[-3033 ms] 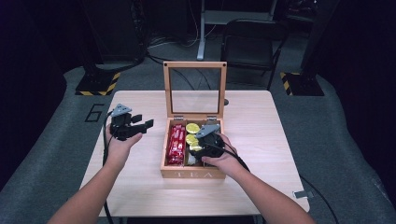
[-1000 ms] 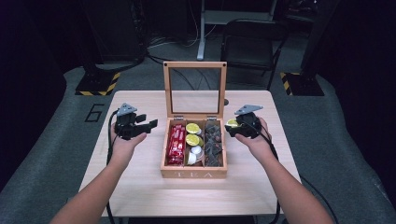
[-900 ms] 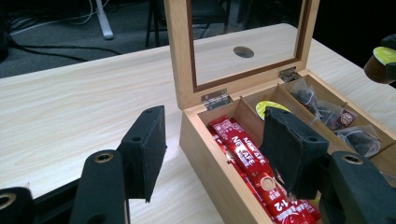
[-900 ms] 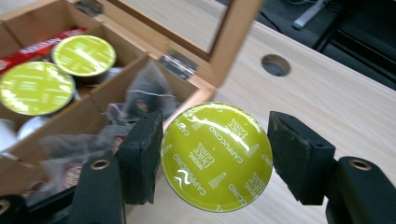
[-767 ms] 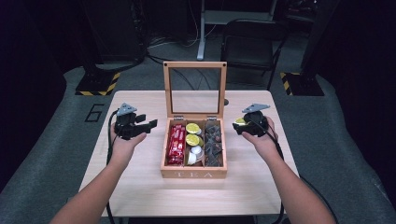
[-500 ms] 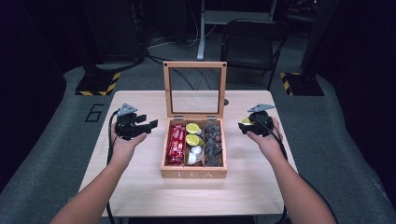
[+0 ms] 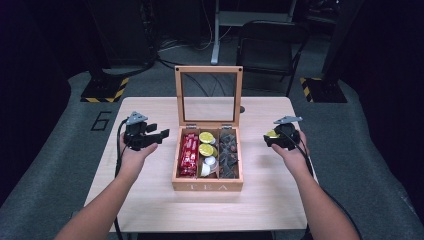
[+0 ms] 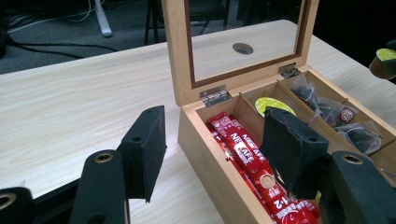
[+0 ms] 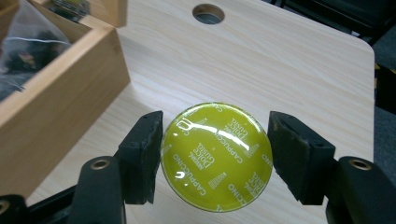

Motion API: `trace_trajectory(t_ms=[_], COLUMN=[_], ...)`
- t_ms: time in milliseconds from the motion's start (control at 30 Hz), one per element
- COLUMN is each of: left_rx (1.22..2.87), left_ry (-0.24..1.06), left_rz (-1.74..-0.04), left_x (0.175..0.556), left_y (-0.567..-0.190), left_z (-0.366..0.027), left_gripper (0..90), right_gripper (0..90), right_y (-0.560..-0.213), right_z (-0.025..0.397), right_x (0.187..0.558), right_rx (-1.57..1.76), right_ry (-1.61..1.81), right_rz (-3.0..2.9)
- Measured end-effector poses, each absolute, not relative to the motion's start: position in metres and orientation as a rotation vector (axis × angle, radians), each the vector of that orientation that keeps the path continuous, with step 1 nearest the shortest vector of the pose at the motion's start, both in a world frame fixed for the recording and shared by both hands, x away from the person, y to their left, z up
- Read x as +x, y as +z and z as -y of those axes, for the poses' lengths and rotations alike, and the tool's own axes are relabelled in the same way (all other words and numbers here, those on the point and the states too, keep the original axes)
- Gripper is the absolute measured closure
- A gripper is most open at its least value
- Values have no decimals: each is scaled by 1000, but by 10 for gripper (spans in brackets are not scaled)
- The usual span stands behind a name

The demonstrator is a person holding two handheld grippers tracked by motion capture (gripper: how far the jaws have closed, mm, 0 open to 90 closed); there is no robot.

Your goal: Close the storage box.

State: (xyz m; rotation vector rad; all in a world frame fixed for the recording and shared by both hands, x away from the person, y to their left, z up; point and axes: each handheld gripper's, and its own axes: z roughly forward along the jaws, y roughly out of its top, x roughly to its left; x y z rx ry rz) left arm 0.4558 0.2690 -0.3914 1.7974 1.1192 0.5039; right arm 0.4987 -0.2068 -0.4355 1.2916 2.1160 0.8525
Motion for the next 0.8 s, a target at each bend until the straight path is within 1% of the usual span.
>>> trace_trajectory(t_ms=[267,800], left_rx=[1808,1817], left_ry=[498,487], left_rz=[-1119,-1124], left_x=[456,457], left_y=[-393,-398], left_z=[-268,-266], left_gripper=[403,403], right_gripper=[366,366], right_y=[-448,-476], right_z=[221,228], right_x=[497,495], right_rx=[1348,1424], right_ry=[822,795], right_rz=[-2091,-2079])
